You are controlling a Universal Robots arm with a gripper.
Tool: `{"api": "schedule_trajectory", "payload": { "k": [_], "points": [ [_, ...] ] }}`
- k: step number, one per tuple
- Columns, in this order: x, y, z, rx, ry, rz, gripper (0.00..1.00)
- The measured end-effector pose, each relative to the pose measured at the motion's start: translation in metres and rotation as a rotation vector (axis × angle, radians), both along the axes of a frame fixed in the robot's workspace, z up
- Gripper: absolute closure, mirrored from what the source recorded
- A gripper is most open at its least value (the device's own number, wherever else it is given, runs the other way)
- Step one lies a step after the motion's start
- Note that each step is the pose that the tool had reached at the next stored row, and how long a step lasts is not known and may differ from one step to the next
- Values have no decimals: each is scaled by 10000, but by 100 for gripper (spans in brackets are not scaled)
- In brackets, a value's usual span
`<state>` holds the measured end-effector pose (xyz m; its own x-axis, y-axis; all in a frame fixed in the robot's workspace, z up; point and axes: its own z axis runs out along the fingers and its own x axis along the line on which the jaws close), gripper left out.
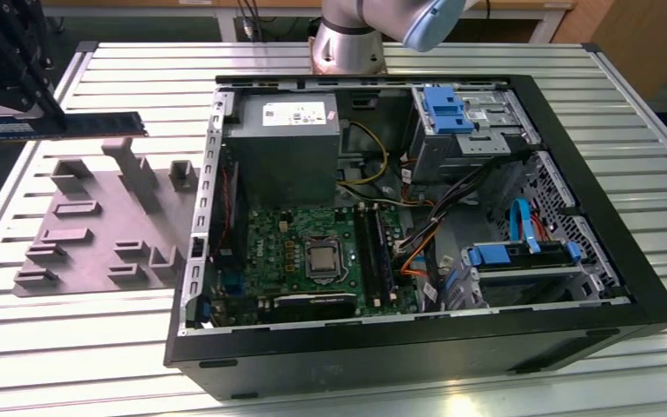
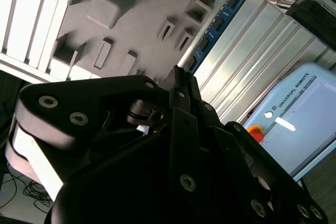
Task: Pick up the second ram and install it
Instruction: 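Pick up the second ram and move it above second insertion slot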
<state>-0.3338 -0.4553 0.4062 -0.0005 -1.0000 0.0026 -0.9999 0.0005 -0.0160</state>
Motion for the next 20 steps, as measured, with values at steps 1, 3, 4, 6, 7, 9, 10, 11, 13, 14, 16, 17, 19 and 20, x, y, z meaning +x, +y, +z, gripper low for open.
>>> {"api": "schedule_trajectory", "payload": {
  "k": [1,3,4,6,7,9,10,11,13,14,16,17,19,20],
  "points": [
    [8,0,0,1,-1,1,86],
    [23,0,-1,1,-1,0,86],
    [30,0,0,0,0,0,86],
    [45,0,0,0,0,1,86],
    [52,0,0,0,-1,0,86],
    [63,0,-1,1,-1,0,86],
    [67,0,-1,1,-1,0,86],
    [71,0,-1,1,-1,0,86],
    [80,0,-1,1,-1,0,86],
    [84,0,0,0,-1,0,86],
    [94,0,0,0,0,1,86],
    [98,0,-1,1,-1,0,86],
    [107,0,-1,1,-1,0,86],
    [112,0,-1,1,-1,0,86]
  ]
}}
